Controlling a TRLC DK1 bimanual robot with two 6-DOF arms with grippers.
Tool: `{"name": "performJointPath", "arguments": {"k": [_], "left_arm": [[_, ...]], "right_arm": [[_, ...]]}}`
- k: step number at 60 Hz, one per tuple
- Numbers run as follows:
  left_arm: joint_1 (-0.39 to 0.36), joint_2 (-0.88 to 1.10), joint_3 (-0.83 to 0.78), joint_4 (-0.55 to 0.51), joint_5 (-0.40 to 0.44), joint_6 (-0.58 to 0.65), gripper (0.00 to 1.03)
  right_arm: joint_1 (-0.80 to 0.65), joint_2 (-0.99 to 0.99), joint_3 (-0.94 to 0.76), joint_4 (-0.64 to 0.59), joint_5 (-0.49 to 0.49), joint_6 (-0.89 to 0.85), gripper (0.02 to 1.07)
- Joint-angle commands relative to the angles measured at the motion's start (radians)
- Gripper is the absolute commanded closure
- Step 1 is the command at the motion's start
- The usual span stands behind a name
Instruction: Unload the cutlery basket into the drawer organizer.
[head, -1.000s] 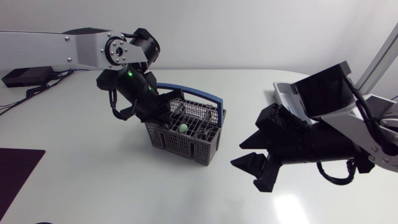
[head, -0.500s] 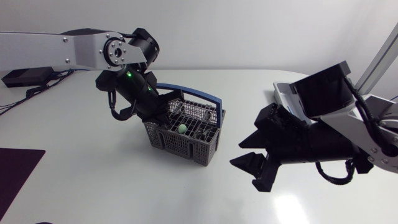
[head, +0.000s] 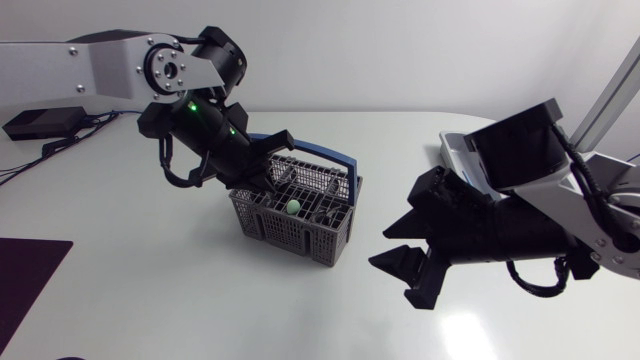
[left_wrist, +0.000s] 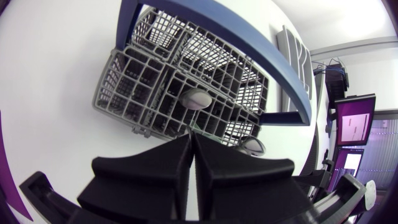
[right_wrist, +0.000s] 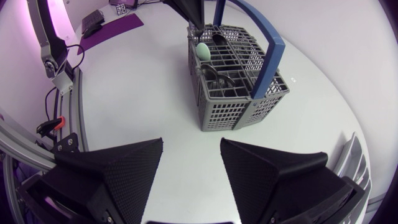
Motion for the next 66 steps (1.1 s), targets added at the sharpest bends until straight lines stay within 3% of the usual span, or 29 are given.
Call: {"name": "performJointPath", "arguments": {"k": [1, 16, 45, 66], "left_arm": [[0.016, -0.052, 0.001, -0.012, 0.016, 0.008, 0.99], [0.044, -0.141, 0.027, -0.036, 0.014, 0.008, 0.99], [0.024, -0.328, -0.008, -0.069, 0.010, 0.018, 0.99], [-0.111, -0.435, -0.122, -0.013, 0.010, 0.188, 0.99]], "right_arm": [[0.010, 0.015, -0.030, 0.002, 0.005, 0.019, 0.38], [0.015, 0.016, -0.030, 0.003, 0.005, 0.019, 0.38], [0.028, -0.001, -0.022, -0.008, 0.015, 0.023, 0.38], [0.024, -0.079, -0.048, -0.012, 0.030, -0.011, 0.32]]}}
